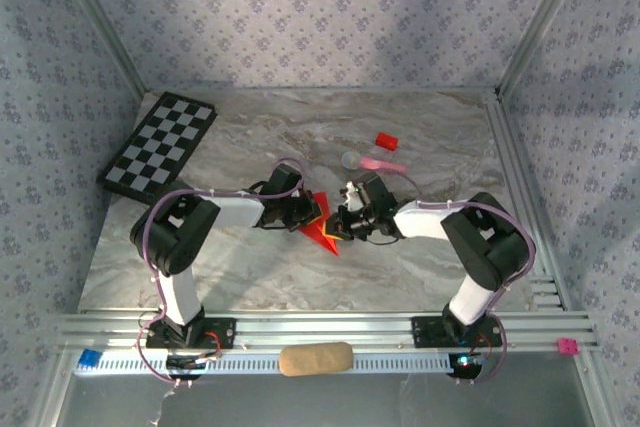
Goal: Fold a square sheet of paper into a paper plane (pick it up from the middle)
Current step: Fourth fold the wing at the center of the table.
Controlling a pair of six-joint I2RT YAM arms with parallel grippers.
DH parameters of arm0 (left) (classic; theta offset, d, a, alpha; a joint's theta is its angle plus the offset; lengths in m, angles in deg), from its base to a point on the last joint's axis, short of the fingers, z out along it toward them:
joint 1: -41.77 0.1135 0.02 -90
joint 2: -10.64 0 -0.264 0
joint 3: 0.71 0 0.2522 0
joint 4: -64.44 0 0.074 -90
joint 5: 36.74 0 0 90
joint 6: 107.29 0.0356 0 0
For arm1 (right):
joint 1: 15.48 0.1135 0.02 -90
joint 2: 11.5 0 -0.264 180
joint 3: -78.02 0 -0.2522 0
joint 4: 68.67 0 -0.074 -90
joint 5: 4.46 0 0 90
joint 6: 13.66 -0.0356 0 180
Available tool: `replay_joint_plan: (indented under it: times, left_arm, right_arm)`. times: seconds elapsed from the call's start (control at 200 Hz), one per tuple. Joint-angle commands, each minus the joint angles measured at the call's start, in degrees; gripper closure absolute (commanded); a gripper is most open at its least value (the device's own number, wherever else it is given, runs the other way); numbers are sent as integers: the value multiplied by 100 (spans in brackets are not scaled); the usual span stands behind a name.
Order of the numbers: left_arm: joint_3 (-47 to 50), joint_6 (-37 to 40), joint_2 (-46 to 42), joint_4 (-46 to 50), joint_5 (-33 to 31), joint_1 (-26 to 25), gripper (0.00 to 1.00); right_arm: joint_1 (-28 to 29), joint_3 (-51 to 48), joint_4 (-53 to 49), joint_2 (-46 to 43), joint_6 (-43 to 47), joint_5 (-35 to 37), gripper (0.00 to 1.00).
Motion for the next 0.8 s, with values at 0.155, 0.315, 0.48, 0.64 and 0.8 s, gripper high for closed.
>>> replay_joint_plan:
  times: [0.155, 0.315, 0.48, 0.64, 0.8]
  left_arm:
    - [98, 52, 116, 262, -169, 28, 95]
    - [91, 40, 124, 278, -169, 27, 95]
    - [104, 39, 114, 278, -176, 27, 95]
    - [112, 39, 107, 306, -199, 29, 95]
    - [96, 52, 85, 323, -204, 29, 95]
  right_arm:
    - [46, -222, 268, 195, -165, -186, 97]
    - [83, -310, 306, 208, -159, -242, 97]
    - [106, -410, 248, 191, -151, -146, 97]
    - [158, -453, -45, 131, -4, -13, 97]
    - [163, -294, -589, -91, 293, 244, 97]
